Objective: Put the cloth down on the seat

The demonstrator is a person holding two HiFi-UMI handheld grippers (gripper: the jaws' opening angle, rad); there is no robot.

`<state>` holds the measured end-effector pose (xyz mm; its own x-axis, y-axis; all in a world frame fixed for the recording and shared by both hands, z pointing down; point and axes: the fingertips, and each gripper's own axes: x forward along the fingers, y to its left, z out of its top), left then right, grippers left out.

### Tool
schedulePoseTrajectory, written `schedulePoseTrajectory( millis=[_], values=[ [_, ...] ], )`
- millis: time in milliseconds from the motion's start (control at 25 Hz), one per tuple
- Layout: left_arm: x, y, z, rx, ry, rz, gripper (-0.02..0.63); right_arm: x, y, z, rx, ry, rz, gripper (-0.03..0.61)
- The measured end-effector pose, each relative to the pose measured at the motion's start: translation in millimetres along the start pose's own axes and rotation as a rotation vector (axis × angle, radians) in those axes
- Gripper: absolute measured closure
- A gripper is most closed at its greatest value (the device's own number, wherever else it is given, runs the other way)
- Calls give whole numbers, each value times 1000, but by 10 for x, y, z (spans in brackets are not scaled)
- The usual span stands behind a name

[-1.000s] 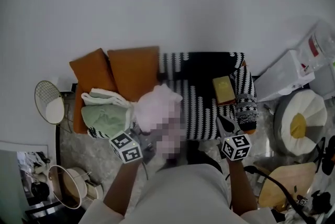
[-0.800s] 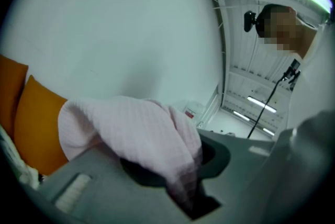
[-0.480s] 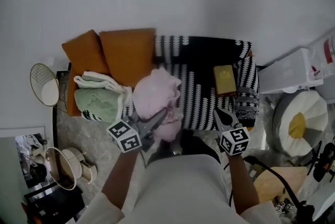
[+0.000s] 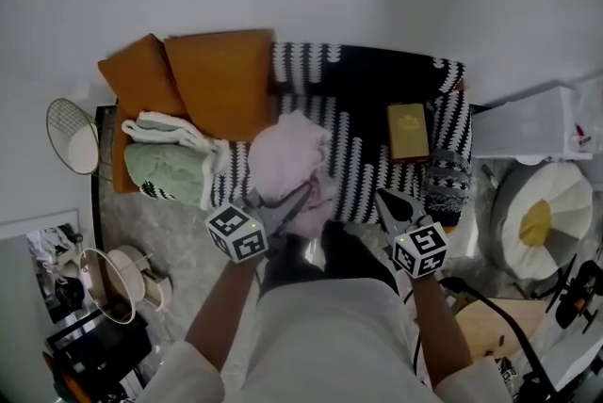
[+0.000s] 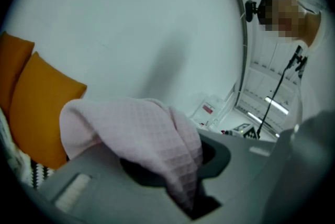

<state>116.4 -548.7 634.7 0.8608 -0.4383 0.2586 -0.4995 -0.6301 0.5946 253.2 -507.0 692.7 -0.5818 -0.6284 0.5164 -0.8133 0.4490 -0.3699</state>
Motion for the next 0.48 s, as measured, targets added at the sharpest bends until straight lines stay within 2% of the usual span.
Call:
schedulePoseTrajectory(
  millis=[120, 280, 480],
  values=[
    [180, 168, -78, -31, 5, 16, 517, 115, -107, -38, 26, 19, 17, 574],
    [379, 440, -187, -79, 3, 41, 514, 266, -327, -48, 113, -2, -10, 574],
    [649, 729, -385, -110, 22, 68, 511, 474, -578, -208, 133, 10, -22, 574]
  ],
)
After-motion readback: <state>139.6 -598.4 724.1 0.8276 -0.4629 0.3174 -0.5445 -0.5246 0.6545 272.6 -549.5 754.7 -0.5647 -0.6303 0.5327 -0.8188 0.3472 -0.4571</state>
